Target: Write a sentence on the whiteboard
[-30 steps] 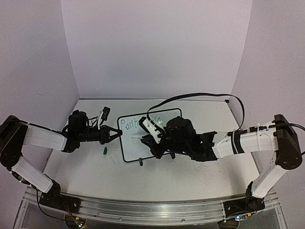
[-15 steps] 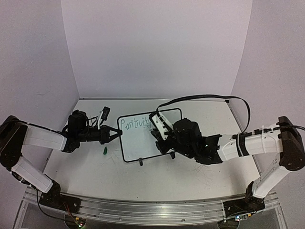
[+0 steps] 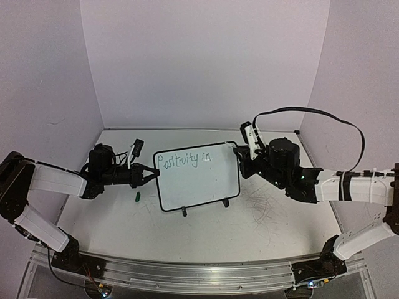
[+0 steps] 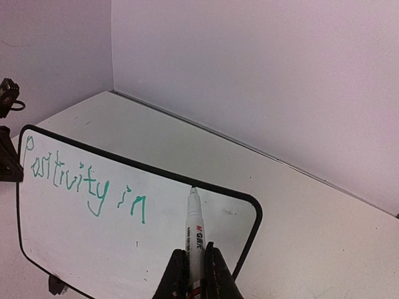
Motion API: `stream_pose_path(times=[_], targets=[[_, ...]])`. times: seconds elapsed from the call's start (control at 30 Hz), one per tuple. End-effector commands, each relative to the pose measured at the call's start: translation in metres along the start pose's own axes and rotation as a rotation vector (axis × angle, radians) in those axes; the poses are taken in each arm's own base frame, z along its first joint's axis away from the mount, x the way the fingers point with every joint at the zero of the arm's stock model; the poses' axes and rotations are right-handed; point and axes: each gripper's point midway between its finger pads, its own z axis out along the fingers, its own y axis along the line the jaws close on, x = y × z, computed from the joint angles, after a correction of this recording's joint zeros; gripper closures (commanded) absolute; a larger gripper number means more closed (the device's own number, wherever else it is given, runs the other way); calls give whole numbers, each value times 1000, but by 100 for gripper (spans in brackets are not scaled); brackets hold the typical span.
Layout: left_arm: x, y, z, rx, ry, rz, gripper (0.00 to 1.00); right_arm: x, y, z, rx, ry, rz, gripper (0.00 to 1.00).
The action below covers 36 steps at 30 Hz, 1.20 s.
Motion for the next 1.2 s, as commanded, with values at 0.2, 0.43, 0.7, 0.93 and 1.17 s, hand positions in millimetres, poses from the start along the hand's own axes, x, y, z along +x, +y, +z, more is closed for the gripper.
stream_pose_path(times=[0.2, 0.43, 0.7, 0.93, 1.17], targets=[[-13, 12, -2, -72, -54, 76, 100, 8, 11, 19, -32, 33, 14, 100], [-12, 13, -1, -69, -48, 85, 100, 14, 8, 24, -20, 51, 19, 100], [-11, 11, -1, -62, -46, 96, 100, 14, 7, 28, -12, 50, 21, 100], [-13, 9, -2, -58, -49, 106, 100, 14, 8, 31, -14, 51, 21, 100], [-12, 9, -3, -59, -49, 110, 100, 16, 5, 32, 9, 54, 25, 100]])
